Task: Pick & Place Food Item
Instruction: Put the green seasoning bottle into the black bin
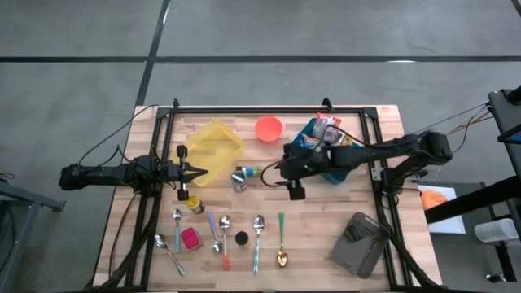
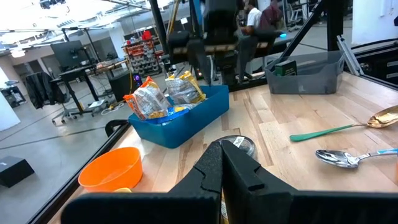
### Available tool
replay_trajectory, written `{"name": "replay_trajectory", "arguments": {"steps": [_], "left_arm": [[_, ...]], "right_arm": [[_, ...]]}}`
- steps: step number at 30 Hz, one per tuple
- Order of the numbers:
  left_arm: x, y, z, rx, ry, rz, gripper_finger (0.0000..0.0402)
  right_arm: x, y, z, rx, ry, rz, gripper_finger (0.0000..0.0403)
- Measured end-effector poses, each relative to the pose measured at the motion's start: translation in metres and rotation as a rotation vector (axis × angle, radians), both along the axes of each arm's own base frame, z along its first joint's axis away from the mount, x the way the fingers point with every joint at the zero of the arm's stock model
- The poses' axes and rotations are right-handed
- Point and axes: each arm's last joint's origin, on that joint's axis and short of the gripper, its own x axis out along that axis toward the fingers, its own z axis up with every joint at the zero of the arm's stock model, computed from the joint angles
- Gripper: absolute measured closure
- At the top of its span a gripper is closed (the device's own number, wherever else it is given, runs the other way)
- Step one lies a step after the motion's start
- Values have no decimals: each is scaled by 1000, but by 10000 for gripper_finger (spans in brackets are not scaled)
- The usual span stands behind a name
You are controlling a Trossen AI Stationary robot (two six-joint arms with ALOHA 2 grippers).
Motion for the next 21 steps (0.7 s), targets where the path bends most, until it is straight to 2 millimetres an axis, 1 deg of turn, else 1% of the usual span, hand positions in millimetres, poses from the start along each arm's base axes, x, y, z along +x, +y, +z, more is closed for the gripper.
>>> {"name": "replay_trajectory", "arguments": {"steps": [5, 12, 15, 21], "left_arm": [[0, 0, 0, 0, 0, 0, 401], [0, 0, 0, 0, 0, 0, 401], [0, 0, 0, 0, 0, 0, 401], [0, 0, 0, 0, 1, 0, 401]], "right_arm": [[17, -22, -28, 59, -15, 20, 161], [48, -37, -61, 78, 61, 15, 161], [60, -41, -69, 58, 78, 30, 161], [77, -50, -69, 48, 59, 24, 161]]}}
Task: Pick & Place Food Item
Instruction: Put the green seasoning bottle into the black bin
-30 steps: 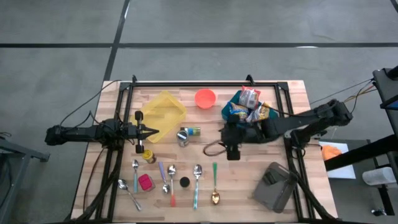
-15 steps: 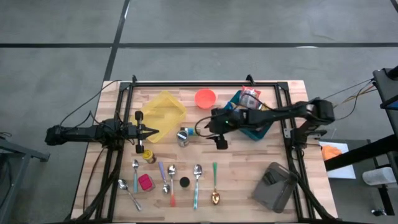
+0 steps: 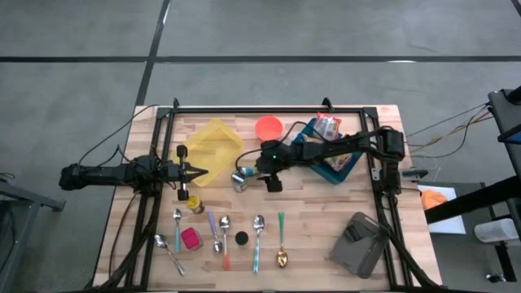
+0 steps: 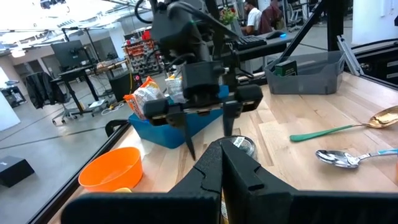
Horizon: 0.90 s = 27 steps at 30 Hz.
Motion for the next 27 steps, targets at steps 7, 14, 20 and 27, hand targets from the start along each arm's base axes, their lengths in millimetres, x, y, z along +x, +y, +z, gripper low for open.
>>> {"name": "replay_trajectory", "arguments": {"steps": [7, 14, 20, 27], "left_arm": [[0, 0, 0, 0, 0, 0, 401], [0, 0, 0, 0, -1, 0, 401], [0, 0, 0, 0, 6, 0, 401], [0, 0, 0, 0, 6, 0, 401]], "right_arm": [[15, -7, -8, 2, 15, 5, 161], [23, -9, -24, 19, 68, 8, 161], [22, -10, -28, 50, 114, -20, 161], [15, -9, -31, 116, 200, -82, 161]]}}
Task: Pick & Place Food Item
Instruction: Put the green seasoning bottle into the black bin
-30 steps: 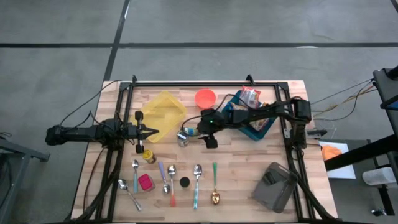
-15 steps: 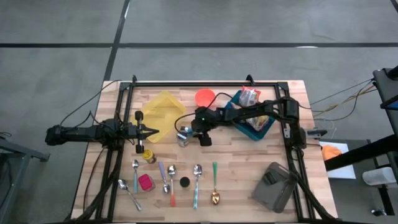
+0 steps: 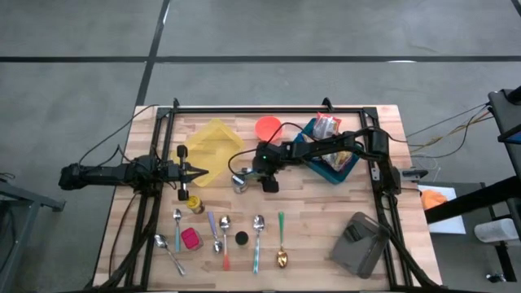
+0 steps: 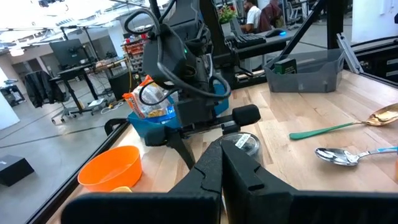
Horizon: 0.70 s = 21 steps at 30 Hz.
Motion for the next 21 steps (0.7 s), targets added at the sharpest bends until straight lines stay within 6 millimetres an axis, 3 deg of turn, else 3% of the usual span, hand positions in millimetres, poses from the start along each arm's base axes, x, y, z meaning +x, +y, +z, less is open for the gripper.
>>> {"name": "replay_trajectory", "arguments": {"steps": [9, 21], "left_arm": [[0, 0, 0, 0, 0, 0, 401], [0, 0, 0, 0, 0, 0, 401]], "right_arm": [[-10, 6, -1, 40, 116, -32, 161], [-7, 6, 7, 32, 59, -27, 161]]}}
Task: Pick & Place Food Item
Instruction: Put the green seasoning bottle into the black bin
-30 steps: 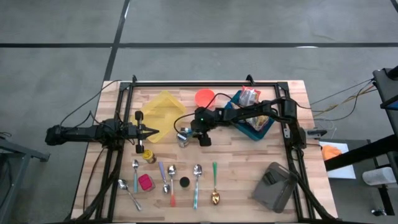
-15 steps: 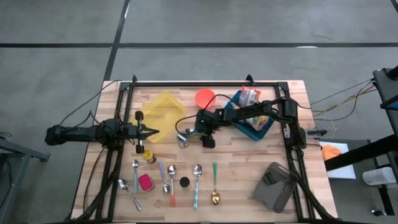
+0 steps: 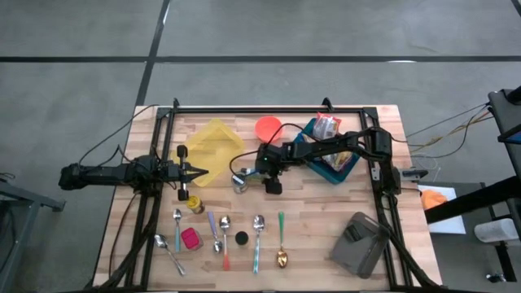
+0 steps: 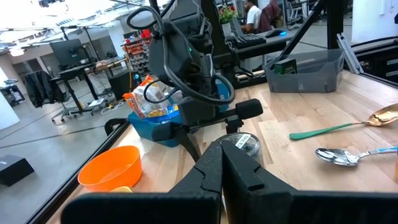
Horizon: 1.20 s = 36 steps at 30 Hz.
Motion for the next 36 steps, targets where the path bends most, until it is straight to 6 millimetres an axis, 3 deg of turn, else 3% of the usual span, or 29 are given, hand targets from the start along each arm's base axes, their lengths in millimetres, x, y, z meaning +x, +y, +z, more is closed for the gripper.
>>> {"name": "replay_trajectory", "arguments": {"steps": [25, 36], "left_arm": [[0, 0, 0, 0, 0, 0, 401], [0, 0, 0, 0, 0, 0, 401]], "right_arm": [[3, 0, 2, -5, -34, 1, 162], [2, 0, 1, 0, -19, -6, 213]]}}
